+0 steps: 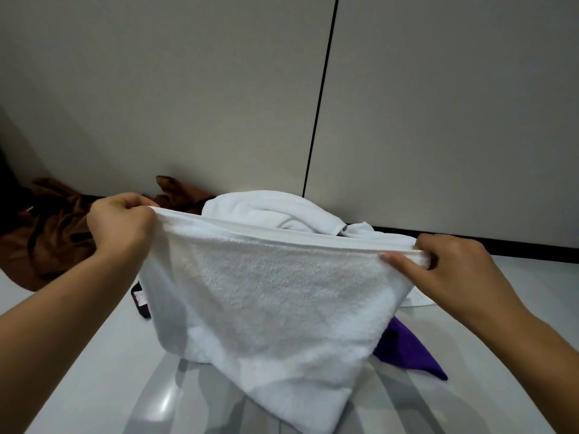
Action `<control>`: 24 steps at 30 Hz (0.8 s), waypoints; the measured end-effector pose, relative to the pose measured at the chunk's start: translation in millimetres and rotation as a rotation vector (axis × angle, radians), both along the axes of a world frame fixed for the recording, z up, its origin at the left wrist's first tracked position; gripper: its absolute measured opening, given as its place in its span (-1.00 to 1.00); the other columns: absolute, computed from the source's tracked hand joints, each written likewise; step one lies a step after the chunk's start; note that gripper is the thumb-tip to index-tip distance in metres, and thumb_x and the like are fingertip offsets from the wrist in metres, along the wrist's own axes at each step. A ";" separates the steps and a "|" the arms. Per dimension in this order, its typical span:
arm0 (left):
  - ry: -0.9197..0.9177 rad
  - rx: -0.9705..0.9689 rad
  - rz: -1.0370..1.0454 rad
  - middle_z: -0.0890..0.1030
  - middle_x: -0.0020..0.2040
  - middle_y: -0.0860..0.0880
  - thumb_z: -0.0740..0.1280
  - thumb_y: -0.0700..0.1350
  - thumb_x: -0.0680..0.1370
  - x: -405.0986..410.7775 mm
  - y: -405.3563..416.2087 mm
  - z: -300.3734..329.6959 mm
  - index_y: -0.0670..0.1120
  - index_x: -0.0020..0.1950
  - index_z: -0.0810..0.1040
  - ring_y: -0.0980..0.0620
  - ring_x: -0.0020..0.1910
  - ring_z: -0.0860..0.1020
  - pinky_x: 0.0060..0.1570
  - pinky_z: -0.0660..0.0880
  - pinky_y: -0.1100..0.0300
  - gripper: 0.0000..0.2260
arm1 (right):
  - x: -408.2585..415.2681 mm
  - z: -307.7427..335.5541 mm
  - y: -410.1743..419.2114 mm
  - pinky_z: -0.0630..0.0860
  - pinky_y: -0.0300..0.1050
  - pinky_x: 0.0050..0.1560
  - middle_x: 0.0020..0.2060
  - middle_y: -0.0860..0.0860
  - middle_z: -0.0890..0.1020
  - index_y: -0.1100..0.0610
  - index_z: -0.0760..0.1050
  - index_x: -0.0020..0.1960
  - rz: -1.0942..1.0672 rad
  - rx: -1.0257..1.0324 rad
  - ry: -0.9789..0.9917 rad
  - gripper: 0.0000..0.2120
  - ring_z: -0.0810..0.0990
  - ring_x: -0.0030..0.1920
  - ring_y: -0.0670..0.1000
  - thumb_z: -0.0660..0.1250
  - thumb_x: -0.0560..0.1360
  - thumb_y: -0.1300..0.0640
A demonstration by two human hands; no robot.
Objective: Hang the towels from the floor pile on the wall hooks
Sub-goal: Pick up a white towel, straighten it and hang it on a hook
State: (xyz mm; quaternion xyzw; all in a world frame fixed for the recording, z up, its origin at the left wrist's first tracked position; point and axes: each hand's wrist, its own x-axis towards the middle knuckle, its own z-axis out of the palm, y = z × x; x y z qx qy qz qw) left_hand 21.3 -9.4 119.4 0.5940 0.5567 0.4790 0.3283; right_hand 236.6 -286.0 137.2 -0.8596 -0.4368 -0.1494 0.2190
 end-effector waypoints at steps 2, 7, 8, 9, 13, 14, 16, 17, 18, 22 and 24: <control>-0.014 0.008 -0.009 0.53 -0.21 -0.16 0.10 -0.41 0.38 1.0 0.3 0.3 -0.19 -0.18 0.59 -0.06 -0.13 0.45 -0.12 0.37 0.18 -0.71 | 2.4 -1.5 0.6 0.32 -0.17 -0.40 -0.54 -0.03 0.40 0.20 0.39 -0.38 -0.006 0.032 0.000 -0.57 0.40 -0.45 -0.06 0.32 0.44 -0.12; -0.073 0.035 -0.117 0.45 -0.42 -0.08 0.12 -0.41 0.32 5.0 0.5 2.2 -0.10 -0.39 0.50 -0.02 -0.34 0.39 -0.35 0.30 0.25 -0.72 | 2.6 1.6 3.4 0.23 -0.25 -0.43 -0.49 -0.04 0.39 0.20 0.35 -0.25 -0.066 0.224 0.036 -0.74 0.37 -0.44 -0.09 0.25 0.55 0.08; -0.080 0.047 -0.139 0.44 -0.44 -0.07 0.12 -0.42 0.32 6.4 -0.8 3.6 -0.08 -0.40 0.50 0.00 -0.38 0.37 -0.37 0.28 0.25 -0.71 | 1.7 4.4 4.4 0.23 -0.27 -0.42 -0.45 -0.05 0.40 0.20 0.36 -0.19 -0.078 0.286 0.075 -0.78 0.37 -0.42 -0.11 0.23 0.56 0.10; -0.090 0.054 -0.153 0.43 -0.46 -0.07 0.12 -0.42 0.32 8.3 -2.3 5.6 -0.07 -0.41 0.50 0.01 -0.42 0.35 -0.38 0.28 0.26 -0.70 | 1.3 7.0 5.0 0.24 -0.30 -0.41 -0.41 -0.06 0.41 0.20 0.35 -0.14 -0.090 0.349 0.118 -0.81 0.38 -0.39 -0.12 0.21 0.57 0.10; -0.136 0.077 -0.200 0.41 -0.65 0.10 0.10 -0.42 0.32 18.1 -9.4 13.0 -0.06 -0.42 0.48 0.16 -0.58 0.35 -0.53 0.25 0.36 -0.68 | -1.3 16.0 7.9 0.26 -0.39 -0.39 -0.32 -0.10 0.38 0.18 0.27 -0.04 -0.111 0.559 0.210 -0.86 0.36 -0.33 -0.15 0.11 0.62 0.11; -0.144 0.081 -0.212 0.39 -0.66 0.13 0.10 -0.41 0.31 19.9 -10.5 13.3 -0.05 -0.43 0.47 0.18 -0.61 0.33 -0.56 0.23 0.38 -0.69 | -2.7 16.9 7.9 0.25 -0.41 -0.40 -0.31 -0.10 0.36 0.17 0.24 -0.02 -0.109 0.595 0.218 -0.88 0.35 -0.34 -0.15 0.09 0.63 0.11; -0.163 0.075 -0.228 0.39 -0.66 0.16 0.10 -0.37 0.29 21.8 -11.3 12.4 -0.04 -0.44 0.47 0.19 -0.59 0.33 -0.54 0.24 0.37 -0.72 | -4.6 15.7 5.8 0.26 -0.37 -0.39 -0.31 -0.10 0.34 0.16 0.21 0.01 -0.107 0.617 0.214 -0.90 0.33 -0.34 -0.15 0.07 0.63 0.13; -0.172 0.065 -0.229 0.40 -0.65 0.16 0.10 -0.36 0.27 21.7 -10.8 11.6 -0.03 -0.45 0.47 0.18 -0.57 0.34 -0.50 0.25 0.34 -0.72 | -5.2 14.3 4.9 0.27 -0.32 -0.38 -0.31 -0.10 0.35 0.16 0.22 0.03 -0.107 0.618 0.201 -0.91 0.34 -0.34 -0.15 0.07 0.63 0.14; -0.181 0.048 -0.225 0.40 -0.65 0.16 0.09 -0.37 0.27 21.5 -9.8 10.3 -0.04 -0.46 0.48 0.16 -0.55 0.34 -0.47 0.25 0.32 -0.71 | -5.3 12.8 3.9 0.27 -0.25 -0.37 -0.29 -0.08 0.37 0.17 0.23 0.06 -0.104 0.621 0.192 -0.92 0.35 -0.33 -0.12 0.08 0.63 0.15; -0.193 -0.013 -0.184 0.40 -0.65 0.15 0.07 -0.43 0.31 21.1 -6.3 5.3 -0.05 -0.45 0.48 0.10 -0.43 0.34 -0.40 0.26 0.28 -0.65 | 1.2 4.9 0.5 0.32 -0.16 -0.07 -0.02 0.07 0.46 0.23 0.19 0.38 -0.117 0.614 0.243 -0.63 0.44 -0.05 0.00 0.14 0.61 0.16; -0.184 -0.021 -0.171 0.44 -0.58 0.07 0.06 -0.42 0.31 20.9 -6.4 3.6 -0.08 -0.42 0.48 0.06 -0.40 0.34 -0.35 0.27 0.24 -0.67 | 4.7 1.4 -0.7 0.31 -0.22 -0.05 0.00 0.00 0.46 0.22 0.29 0.36 -0.145 0.587 0.282 -0.65 0.42 -0.01 -0.03 0.14 0.61 0.13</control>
